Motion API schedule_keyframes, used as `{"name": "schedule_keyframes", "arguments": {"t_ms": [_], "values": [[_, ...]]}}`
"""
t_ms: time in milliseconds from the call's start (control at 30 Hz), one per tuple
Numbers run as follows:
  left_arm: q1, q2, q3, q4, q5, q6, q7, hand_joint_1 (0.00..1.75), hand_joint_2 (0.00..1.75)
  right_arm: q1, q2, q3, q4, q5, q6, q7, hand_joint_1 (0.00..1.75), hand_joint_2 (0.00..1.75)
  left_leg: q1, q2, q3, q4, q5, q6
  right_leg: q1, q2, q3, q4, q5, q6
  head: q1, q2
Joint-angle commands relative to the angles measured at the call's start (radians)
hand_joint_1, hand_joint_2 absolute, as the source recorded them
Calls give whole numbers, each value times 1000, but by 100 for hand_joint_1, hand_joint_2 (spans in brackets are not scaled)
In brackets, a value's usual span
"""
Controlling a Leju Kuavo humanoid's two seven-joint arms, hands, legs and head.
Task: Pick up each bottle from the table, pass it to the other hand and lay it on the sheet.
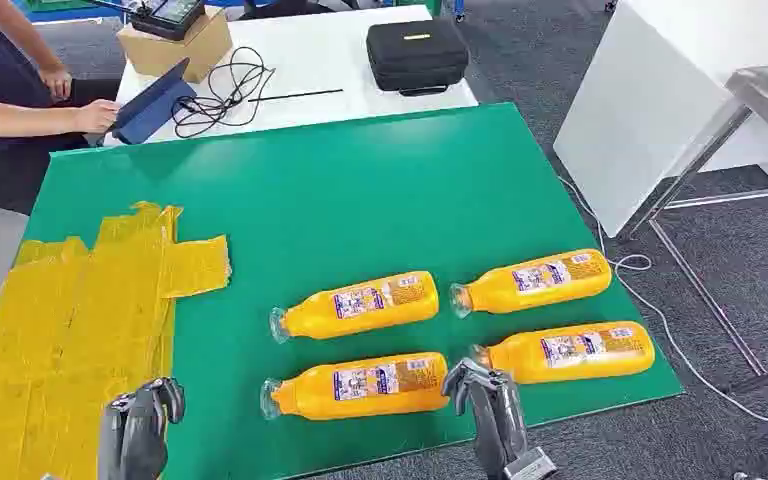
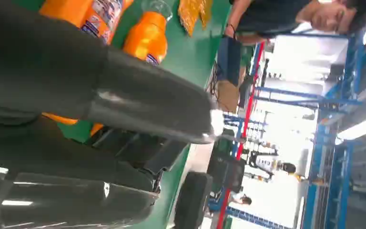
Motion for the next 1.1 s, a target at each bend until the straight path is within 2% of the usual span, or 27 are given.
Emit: {"name": "schedule_keyframes", "arguments": {"t_ms": [33,67,200,300,567,800,867,900,1000,1100], "values": [[61,-3,45,-76,-33,46,72,0,0,-70,-14,72,72,1,-27,-15,0,0,1,4,8,0,-4,-2,2,2,7,0,-3,-2,0,0],[60,-4,46,-79,-35,48,76,0,0,-74,-12,72,75,2,-26,-15,0,0,1,4,4,0,-2,-1,1,3,3,0,-1,-1,0,0],[55,-6,47,-73,-36,50,78,0,0,-71,-15,73,75,3,-26,-15,0,0,1,5,12,1,-6,-3,2,1,11,0,-5,-2,0,0],[60,-5,56,-80,-7,41,86,0,0,-81,-21,82,76,30,-34,-18,0,0,0,3,4,0,-1,-1,1,1,3,-1,-1,-1,0,0],[74,15,57,-86,3,49,87,0,0,-71,-40,88,69,35,-42,-6,0,0,1,3,8,-1,-3,-2,1,0,7,-1,-3,-1,0,0],[59,16,44,-90,-6,84,106,0,0,-57,-45,88,52,32,-30,8,0,0,1,1,4,-1,-2,-1,1,-1,4,-1,-1,-1,0,0],[72,11,47,-97,-8,99,110,0,0,-41,-44,91,27,99,-81,34,0,0,1,2,7,0,-3,-2,1,0,7,0,-3,-1,0,0],[80,7,51,-106,-9,106,111,0,0,-31,-59,86,-8,109,-89,64,0,175,0,1,5,-1,-2,-1,1,0,5,0,-2,-1,0,0],[107,8,70,-134,-4,101,120,0,0,41,-147,1,-174,238,-112,165,0,175,0,1,4,1,-3,-1,0,0,4,1,-3,-1,0,0],[130,-17,121,-147,-6,58,126,0,0,204,-206,-161,-373,441,-107,297,0,175,-1,-2,2,1,-2,-1,-1,-3,2,2,-4,0,0,0]]}}
